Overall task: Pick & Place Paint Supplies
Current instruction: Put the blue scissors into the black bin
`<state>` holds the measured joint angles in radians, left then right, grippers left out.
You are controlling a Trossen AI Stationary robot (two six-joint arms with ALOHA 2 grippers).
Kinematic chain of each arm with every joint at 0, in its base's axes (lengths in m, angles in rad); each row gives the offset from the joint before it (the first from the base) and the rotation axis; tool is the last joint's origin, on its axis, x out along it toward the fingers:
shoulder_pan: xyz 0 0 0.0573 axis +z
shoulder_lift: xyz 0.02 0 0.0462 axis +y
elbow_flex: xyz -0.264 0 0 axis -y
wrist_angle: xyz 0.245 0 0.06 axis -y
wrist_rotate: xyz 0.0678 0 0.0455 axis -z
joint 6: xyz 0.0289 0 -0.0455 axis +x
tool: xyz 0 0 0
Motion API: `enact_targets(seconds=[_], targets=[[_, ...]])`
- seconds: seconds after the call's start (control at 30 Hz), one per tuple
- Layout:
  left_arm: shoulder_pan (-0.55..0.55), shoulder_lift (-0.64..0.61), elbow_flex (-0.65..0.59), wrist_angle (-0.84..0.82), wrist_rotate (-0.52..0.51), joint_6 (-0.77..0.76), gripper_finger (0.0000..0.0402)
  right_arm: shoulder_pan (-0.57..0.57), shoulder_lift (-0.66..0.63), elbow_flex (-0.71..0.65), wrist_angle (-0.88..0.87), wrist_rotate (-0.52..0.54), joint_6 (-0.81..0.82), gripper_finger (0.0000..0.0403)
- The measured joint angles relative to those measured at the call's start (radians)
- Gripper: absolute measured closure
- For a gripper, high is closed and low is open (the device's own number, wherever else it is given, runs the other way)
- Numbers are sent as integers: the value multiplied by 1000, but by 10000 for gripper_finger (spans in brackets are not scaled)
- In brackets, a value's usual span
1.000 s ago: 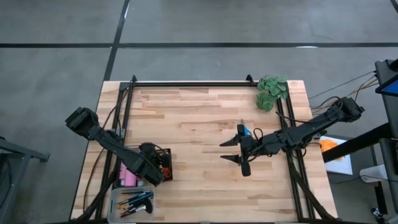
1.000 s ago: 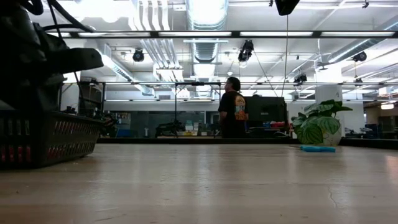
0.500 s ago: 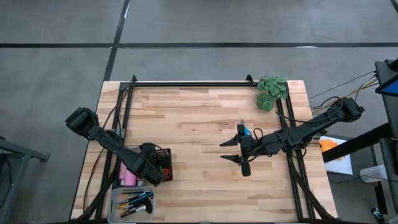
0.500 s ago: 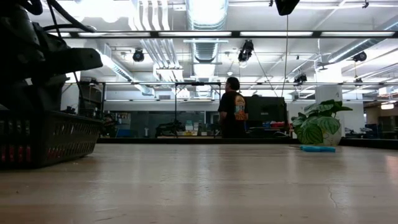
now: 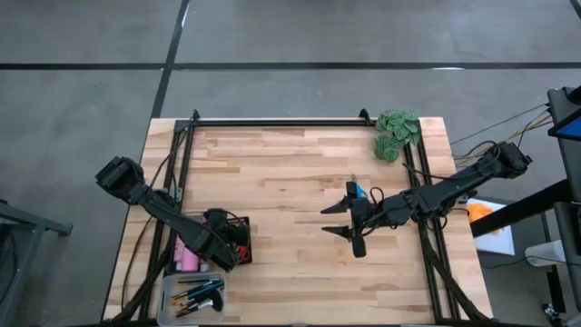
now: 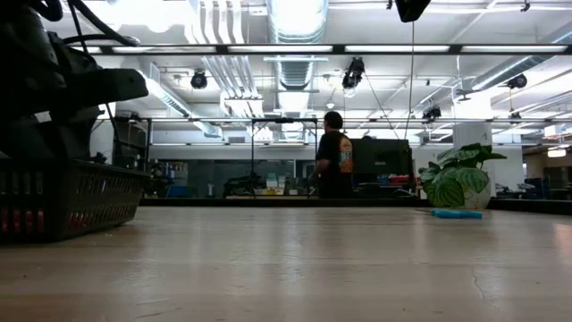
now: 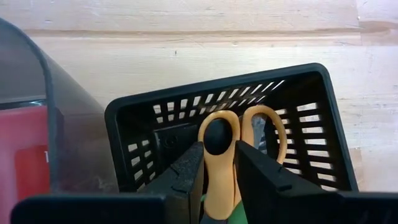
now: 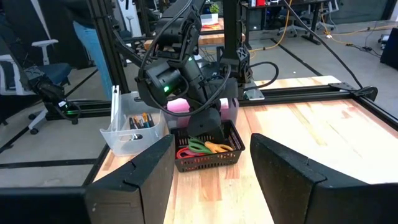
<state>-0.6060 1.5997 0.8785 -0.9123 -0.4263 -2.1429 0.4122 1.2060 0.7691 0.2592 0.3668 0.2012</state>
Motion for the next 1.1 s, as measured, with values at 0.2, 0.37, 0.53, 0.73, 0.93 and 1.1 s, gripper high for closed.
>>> enact_targets(seconds=[0.2,0.37,0.53,0.73,0.93,1.1], targets=[[0,-8,64,-2,-58,99,308,0,0,0,0,0,0,194],[1,-14,155,-30,-211,282,308,0,0,0,0,0,0,194],[4,-21,194,0,-376,431,308,0,0,-1,0,0,0,194],[72,-71,175,327,-424,927,308,0,0,-1,0,0,0,194],[227,-136,65,737,-234,1378,308,0,0,-1,2,0,0,194],[400,-168,-116,1241,150,1729,308,0,0,-1,2,0,0,194]])
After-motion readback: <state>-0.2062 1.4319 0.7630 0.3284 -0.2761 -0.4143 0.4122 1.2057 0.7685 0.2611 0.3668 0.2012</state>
